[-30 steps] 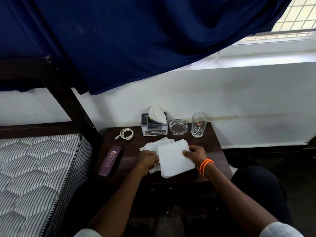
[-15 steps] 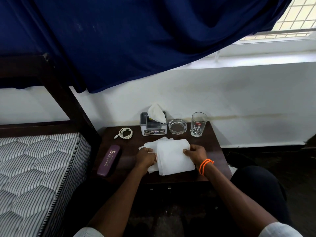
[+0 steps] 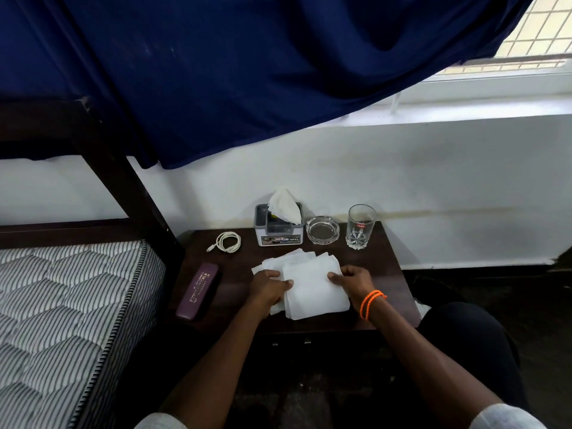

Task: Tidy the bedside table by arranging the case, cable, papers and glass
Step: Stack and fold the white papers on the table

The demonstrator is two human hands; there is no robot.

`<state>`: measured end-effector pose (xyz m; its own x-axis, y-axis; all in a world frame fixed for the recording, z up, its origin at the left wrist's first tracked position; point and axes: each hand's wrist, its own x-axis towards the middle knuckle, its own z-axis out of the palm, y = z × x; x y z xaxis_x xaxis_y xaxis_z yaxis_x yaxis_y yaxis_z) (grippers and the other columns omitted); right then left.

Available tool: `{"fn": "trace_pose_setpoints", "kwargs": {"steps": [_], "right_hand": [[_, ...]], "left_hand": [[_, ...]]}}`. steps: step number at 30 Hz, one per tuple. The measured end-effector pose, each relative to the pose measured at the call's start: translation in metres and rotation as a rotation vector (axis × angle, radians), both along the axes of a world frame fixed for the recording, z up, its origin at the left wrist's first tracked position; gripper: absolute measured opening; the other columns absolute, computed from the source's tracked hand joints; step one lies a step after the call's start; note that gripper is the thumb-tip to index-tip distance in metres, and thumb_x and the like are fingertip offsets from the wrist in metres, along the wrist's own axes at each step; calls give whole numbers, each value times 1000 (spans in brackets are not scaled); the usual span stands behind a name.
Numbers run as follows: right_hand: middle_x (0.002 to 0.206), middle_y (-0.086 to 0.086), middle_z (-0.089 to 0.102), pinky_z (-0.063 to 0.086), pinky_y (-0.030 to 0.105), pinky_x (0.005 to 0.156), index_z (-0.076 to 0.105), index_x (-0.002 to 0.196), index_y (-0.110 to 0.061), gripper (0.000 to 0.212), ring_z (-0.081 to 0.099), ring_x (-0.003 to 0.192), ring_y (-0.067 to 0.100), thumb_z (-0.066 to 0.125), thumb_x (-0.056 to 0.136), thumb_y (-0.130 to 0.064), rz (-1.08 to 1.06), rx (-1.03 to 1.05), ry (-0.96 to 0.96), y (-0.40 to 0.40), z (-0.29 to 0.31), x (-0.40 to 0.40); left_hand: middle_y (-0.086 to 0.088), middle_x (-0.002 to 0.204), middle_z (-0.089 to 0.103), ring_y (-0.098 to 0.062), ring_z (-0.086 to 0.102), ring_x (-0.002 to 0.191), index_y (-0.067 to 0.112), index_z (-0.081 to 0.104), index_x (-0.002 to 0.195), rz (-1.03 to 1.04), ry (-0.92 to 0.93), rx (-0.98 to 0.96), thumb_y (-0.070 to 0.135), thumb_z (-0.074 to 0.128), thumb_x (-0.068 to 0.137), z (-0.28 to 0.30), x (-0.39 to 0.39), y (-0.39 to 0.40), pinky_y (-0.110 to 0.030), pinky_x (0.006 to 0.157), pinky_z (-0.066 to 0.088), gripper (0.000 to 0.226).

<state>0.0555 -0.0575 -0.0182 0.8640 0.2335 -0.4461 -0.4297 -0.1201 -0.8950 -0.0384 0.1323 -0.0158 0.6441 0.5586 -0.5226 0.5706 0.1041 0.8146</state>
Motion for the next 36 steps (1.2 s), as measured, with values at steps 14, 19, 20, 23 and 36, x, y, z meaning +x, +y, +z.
{"fn": "trace_pose_setpoints", "kwargs": {"steps": [14, 19, 20, 23, 36], "right_hand": [[85, 17, 68, 56, 36, 72, 67, 95, 1, 18, 62, 70, 23, 74, 80, 10, -5, -73, 2, 17, -4, 1], [78, 10, 70, 55, 37, 75, 73, 79, -5, 7, 61, 74, 20, 79, 77, -3, 84, -311, -158, 31, -7, -1], [71, 6, 67, 52, 34, 71, 71, 73, -6, 8, 58, 71, 19, 79, 77, -6, 117, -370, -210, 32, -6, -1], [51, -7, 50, 34, 24, 61, 55, 55, -15, 30, 51, 63, 20, 76, 76, -9, 187, -530, -360, 37, -4, -6], [62, -2, 48, 34, 21, 69, 40, 52, -21, 41, 47, 69, 22, 69, 78, -8, 236, -632, -440, 41, -3, -9]], "left_hand": [[-11, 131, 68, -28, 65, 119, 14, 67, 126, 51, 87, 412, 8, 59, 90, 11, -11, 18, -34, 100, 51, 38], [-8, 135, 66, -27, 62, 125, 19, 67, 125, -119, 130, 522, 5, 56, 85, 6, -19, 21, -30, 103, 47, 43], [-8, 133, 68, -27, 63, 124, 17, 68, 123, -155, 131, 525, 5, 57, 84, 6, -20, 22, -29, 102, 48, 42], [-12, 131, 68, -28, 64, 122, 13, 67, 127, -219, 149, 546, 8, 66, 83, 4, -19, 24, -29, 101, 48, 45], [-8, 93, 76, -25, 71, 92, 14, 71, 78, -239, 144, 461, 31, 79, 82, -1, -10, 20, -29, 72, 47, 19]]}}
